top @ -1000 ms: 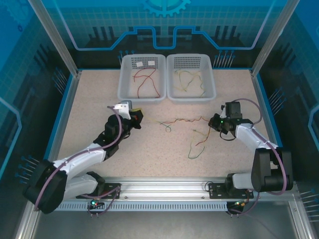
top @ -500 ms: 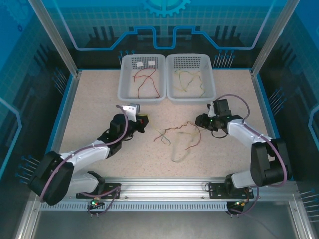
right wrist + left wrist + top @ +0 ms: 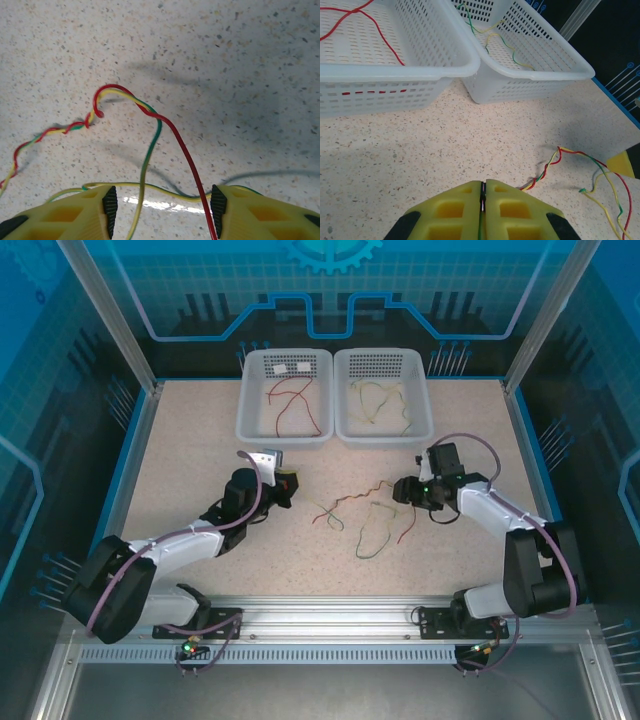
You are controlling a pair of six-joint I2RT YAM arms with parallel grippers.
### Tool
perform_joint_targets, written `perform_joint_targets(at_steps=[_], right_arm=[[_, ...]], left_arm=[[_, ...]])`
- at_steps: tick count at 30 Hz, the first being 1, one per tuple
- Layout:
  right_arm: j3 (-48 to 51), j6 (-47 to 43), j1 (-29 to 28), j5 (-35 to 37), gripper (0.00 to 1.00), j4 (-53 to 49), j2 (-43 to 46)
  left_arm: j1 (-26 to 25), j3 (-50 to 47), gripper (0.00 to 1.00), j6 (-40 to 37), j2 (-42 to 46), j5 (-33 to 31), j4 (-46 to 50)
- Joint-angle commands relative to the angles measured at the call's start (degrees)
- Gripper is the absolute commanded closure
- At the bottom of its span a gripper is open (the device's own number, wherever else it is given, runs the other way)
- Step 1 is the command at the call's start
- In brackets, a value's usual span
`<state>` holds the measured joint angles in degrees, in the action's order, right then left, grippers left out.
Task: Untangle the cables
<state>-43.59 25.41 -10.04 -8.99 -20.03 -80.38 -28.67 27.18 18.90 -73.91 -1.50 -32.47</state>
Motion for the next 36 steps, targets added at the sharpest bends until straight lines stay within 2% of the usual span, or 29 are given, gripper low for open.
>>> perform_joint_targets(at_steps=[1,3,7,12,17,21,24,29,36], right_arm=[[0.9,-1.0,0.6,0.9,0.46,-2.1,-0.5],[1.2,-1.1,0.7,0.1,0.50,-2.0,-1.6],[3.3,-0.8,0.8,-1.1,0.68,0.6,-1.8],[4.0,-0.6,1.1,-2.1,1.00,2.4,-2.8],[3.3,-0.2,1.6,-1.9,1.00,2.3,-0.7],[3.7,1.7,3.6,0.6,1.00,1.8,5.0],[4.7,3.8,7.8,0.7,1.00,2.3,10.5],[4.4,5.5,13.7,2.0,1.00,2.0,16.5],[1.3,6.6,22.7,-0.4,1.00,0.9,16.5]], left_arm=[[0.0,1.4,1.00,-1.8,-0.6,-2.2,-2.0],[0.1,1.2,1.00,-1.6,-0.4,-3.4,-2.0],[0.4,-0.2,1.00,-0.4,0.2,-5.8,-3.3],[1.9,-2.2,1.00,2.0,1.5,-8.0,-4.7],[4.5,-4.2,1.00,4.9,5.9,-10.1,-3.1],[8.7,-6.1,1.00,9.1,13.2,-16.3,2.6],[13.6,-7.8,1.00,13.4,18.9,-20.6,7.8],[22.2,-9.4,1.00,18.3,26.1,-20.9,15.7],[30.6,-10.3,1.00,21.5,32.9,-24.8,25.2]])
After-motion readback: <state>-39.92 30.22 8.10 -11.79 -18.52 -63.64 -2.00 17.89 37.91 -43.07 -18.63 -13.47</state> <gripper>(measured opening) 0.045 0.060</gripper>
